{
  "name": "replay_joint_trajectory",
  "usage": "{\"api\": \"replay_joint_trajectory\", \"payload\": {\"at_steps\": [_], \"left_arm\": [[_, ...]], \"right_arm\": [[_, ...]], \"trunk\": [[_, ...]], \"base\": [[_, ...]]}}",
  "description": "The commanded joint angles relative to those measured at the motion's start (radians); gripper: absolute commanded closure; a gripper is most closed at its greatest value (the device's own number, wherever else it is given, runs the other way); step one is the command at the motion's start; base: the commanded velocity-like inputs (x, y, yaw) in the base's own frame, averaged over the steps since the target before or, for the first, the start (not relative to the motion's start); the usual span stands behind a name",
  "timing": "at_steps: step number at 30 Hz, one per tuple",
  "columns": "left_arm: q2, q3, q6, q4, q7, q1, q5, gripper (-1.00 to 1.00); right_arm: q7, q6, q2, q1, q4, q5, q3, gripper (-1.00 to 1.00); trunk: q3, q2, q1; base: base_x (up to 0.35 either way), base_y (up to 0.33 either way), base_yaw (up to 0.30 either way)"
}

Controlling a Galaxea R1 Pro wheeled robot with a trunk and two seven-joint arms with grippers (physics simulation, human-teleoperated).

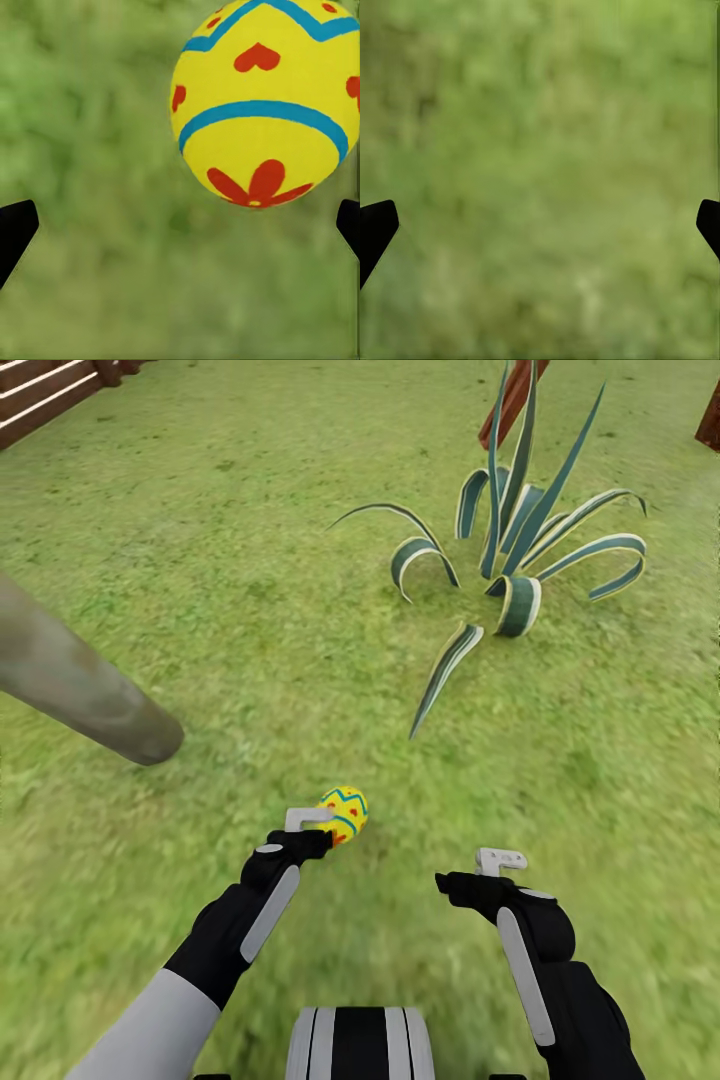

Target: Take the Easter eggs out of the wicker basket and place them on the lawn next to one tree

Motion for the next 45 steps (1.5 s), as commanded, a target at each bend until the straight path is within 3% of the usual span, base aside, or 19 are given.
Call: {"api": "replay_joint_trajectory", "payload": {"at_steps": [1,7,11,17,20,24,37,40,45], "left_arm": [[0.000,-0.002,0.003,-0.001,0.009,-0.001,0.011,-1.00],[0.000,-0.001,0.017,-0.006,0.006,-0.001,0.015,-1.00],[0.001,0.000,0.067,-0.049,0.005,0.000,0.016,-1.00],[0.007,0.001,0.220,-0.265,0.006,0.024,0.017,-1.00],[0.009,0.003,0.265,-0.319,0.007,0.036,0.017,-1.00],[0.009,0.057,0.296,-0.348,0.007,0.040,0.017,-1.00],[0.008,0.078,0.313,-0.355,0.008,0.041,0.016,-1.00],[0.008,0.078,0.312,-0.353,0.008,0.041,0.017,-1.00],[0.008,0.078,0.312,-0.354,0.008,0.041,0.016,-1.00]], "right_arm": [[-0.010,0.003,0.000,0.000,-0.001,-0.011,0.001,-1.00],[-0.010,0.004,0.000,0.000,-0.001,-0.011,0.001,-1.00],[-0.010,0.004,0.000,0.000,-0.001,-0.011,0.001,-1.00],[-0.010,0.003,0.000,0.000,-0.001,-0.011,0.001,-1.00],[-0.010,0.003,0.000,0.000,-0.001,-0.011,0.001,-1.00],[-0.010,0.003,0.000,0.000,-0.001,-0.011,0.002,-1.00],[-0.010,0.005,0.001,-0.001,-0.001,-0.011,0.001,-1.00],[-0.010,0.007,0.003,-0.003,-0.001,-0.011,0.022,-1.00],[-0.010,0.009,0.009,-0.003,-0.001,-0.011,0.044,-1.00]], "trunk": [[0.003,0.000,-0.001],[0.027,0.001,-0.003],[0.042,0.002,-0.005],[0.065,0.004,-0.008],[0.077,0.004,-0.009],[0.092,0.005,-0.011],[0.142,0.008,-0.017],[0.152,0.009,-0.018],[0.146,0.009,-0.018]], "base": [[0.000,0.000,0.000],[0.000,0.000,0.000],[0.000,0.000,0.000],[0.000,0.000,0.000],[0.000,0.000,0.000],[0.000,0.000,0.000],[0.000,0.000,0.007],[0.000,0.000,0.163],[0.000,0.000,0.194]]}}
